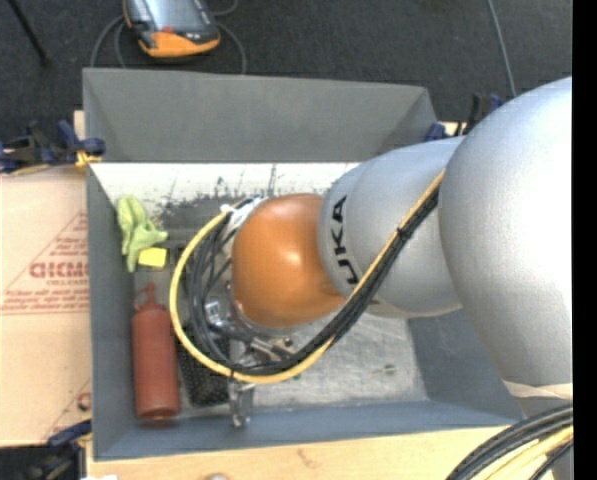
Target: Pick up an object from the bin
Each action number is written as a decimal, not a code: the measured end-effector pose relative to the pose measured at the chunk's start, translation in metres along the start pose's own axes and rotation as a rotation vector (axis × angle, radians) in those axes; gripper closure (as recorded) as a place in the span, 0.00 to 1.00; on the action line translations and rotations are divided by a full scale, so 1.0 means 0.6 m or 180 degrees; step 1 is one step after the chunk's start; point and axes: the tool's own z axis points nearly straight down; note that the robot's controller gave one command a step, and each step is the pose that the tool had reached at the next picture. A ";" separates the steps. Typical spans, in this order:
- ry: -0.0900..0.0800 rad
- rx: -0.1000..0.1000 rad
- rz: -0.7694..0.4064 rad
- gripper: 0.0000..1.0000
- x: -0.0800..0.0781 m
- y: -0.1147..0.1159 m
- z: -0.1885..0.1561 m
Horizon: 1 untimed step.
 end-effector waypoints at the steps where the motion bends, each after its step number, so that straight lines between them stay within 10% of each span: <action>1: -0.0024 -0.0005 -0.0240 1.00 -0.059 -0.005 0.057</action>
Offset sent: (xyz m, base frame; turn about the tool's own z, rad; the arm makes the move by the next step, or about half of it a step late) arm 0.0000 0.0000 0.0000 0.0000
